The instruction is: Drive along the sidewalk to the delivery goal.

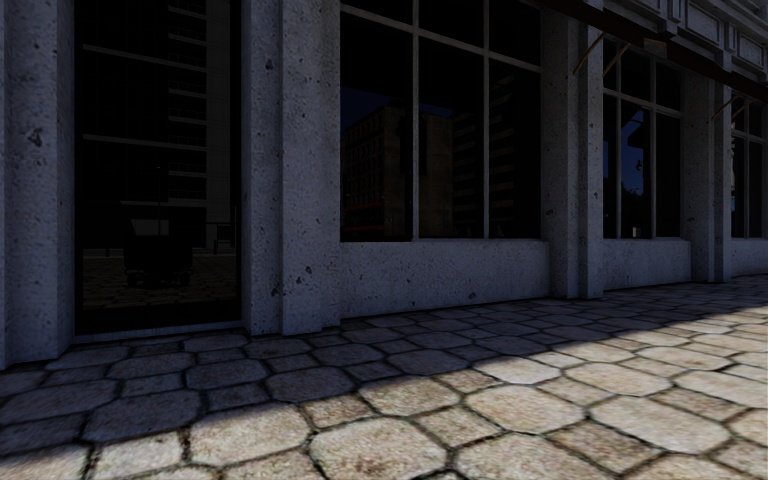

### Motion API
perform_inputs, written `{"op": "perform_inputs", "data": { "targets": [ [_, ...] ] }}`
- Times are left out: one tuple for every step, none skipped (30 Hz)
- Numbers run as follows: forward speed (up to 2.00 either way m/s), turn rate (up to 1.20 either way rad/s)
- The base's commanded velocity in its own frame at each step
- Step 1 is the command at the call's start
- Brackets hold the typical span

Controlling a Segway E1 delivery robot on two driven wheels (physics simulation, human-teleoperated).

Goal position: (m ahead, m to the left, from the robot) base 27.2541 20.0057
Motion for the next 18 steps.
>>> {"op": "perform_inputs", "data": {
  "targets": [
    [0.00, 0.05],
    [0.00, 0.52],
    [0.00, 1.20],
    [0.00, 1.20],
    [0.00, 1.20],
    [0.00, 1.20],
    [0.00, 1.20],
    [0.00, 1.20],
    [0.00, 1.20],
    [0.00, 1.20],
    [0.00, 1.20],
    [0.00, 1.20],
    [0.00, 1.20],
    [0.00, 1.20],
    [0.00, 1.20],
    [0.00, 1.20],
    [0.00, 1.20],
    [0.00, 1.20]
  ]
}}
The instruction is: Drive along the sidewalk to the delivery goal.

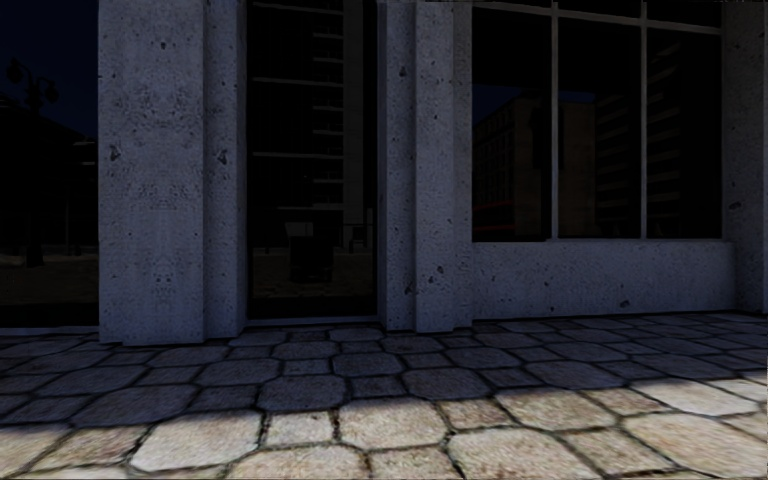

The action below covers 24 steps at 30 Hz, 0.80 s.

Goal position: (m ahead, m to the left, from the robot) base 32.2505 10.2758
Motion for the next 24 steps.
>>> {"op": "perform_inputs", "data": {
  "targets": [
    [0.00, 1.20],
    [0.00, 1.20],
    [0.00, 1.20],
    [0.00, 1.20],
    [0.00, 1.20],
    [0.00, 1.20],
    [0.00, 1.20],
    [0.00, 1.20],
    [0.00, 1.20],
    [0.00, 1.20],
    [0.00, 1.20],
    [0.00, 1.20],
    [0.00, 1.20],
    [0.00, 1.20],
    [0.00, 1.20],
    [0.00, 1.20],
    [0.00, 1.20],
    [0.00, 1.20],
    [0.00, 1.20],
    [0.00, 1.20],
    [0.00, 1.20],
    [0.00, 1.20],
    [0.00, 1.20],
    [0.00, 1.20]
  ]
}}
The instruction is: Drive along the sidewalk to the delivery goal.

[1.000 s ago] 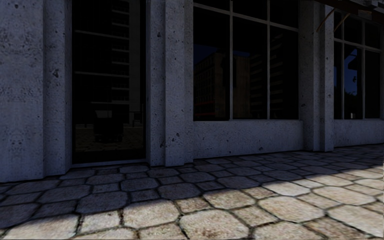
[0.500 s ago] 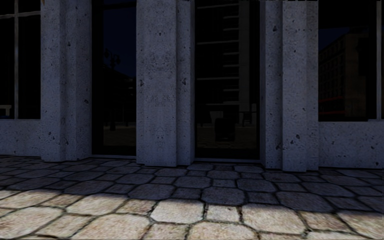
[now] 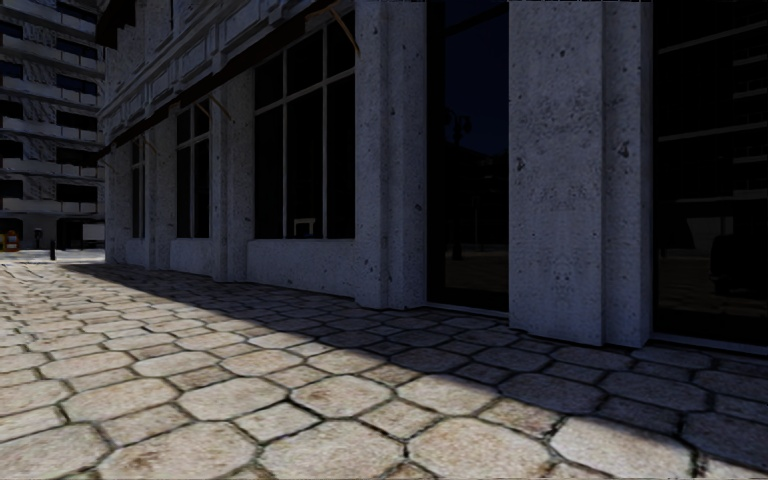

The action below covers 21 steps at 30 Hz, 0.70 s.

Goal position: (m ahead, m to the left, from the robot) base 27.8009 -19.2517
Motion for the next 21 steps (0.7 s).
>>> {"op": "perform_inputs", "data": {
  "targets": [
    [0.00, 1.20],
    [0.00, 1.20],
    [0.00, 1.20],
    [0.00, 1.20],
    [0.00, 1.20],
    [0.00, 1.20],
    [0.00, 1.20],
    [0.00, 1.12],
    [0.00, 0.94],
    [0.00, 0.19],
    [0.00, 0.01],
    [0.00, 0.00],
    [0.00, 0.00],
    [0.31, 0.00],
    [0.74, 0.00],
    [1.25, 0.00],
    [1.63, 0.00],
    [1.63, 0.00],
    [2.00, 0.00],
    [2.00, 0.00],
    [2.00, 0.00]
  ]
}}
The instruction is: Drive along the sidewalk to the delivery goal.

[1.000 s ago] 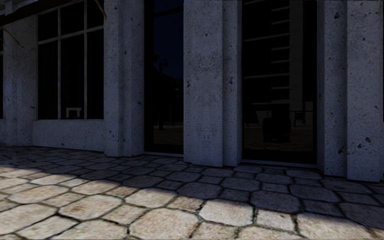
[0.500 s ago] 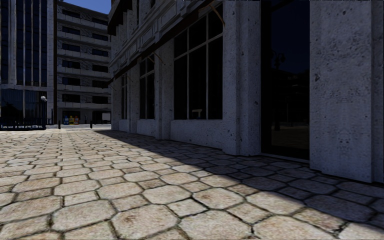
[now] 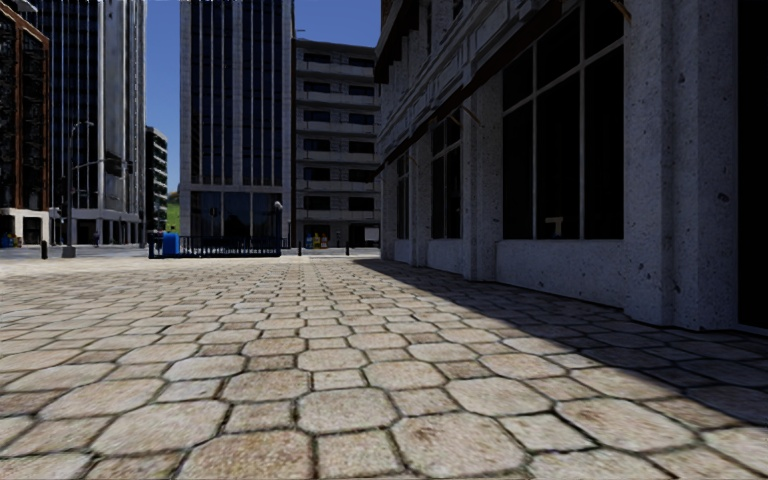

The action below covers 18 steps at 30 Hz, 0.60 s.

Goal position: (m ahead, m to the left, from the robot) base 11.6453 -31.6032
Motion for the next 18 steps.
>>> {"op": "perform_inputs", "data": {
  "targets": [
    [2.00, 0.00],
    [2.00, 0.00],
    [2.00, 0.00],
    [2.00, 0.00],
    [2.00, 0.00],
    [2.00, 0.00],
    [2.00, 0.00],
    [2.00, 0.00],
    [2.00, 0.00],
    [2.00, 0.00],
    [2.00, 0.00],
    [2.00, 0.00],
    [2.00, 0.00],
    [2.00, 0.00],
    [2.00, 0.00],
    [2.00, 0.00],
    [2.00, 0.00],
    [2.00, 0.00]
  ]
}}
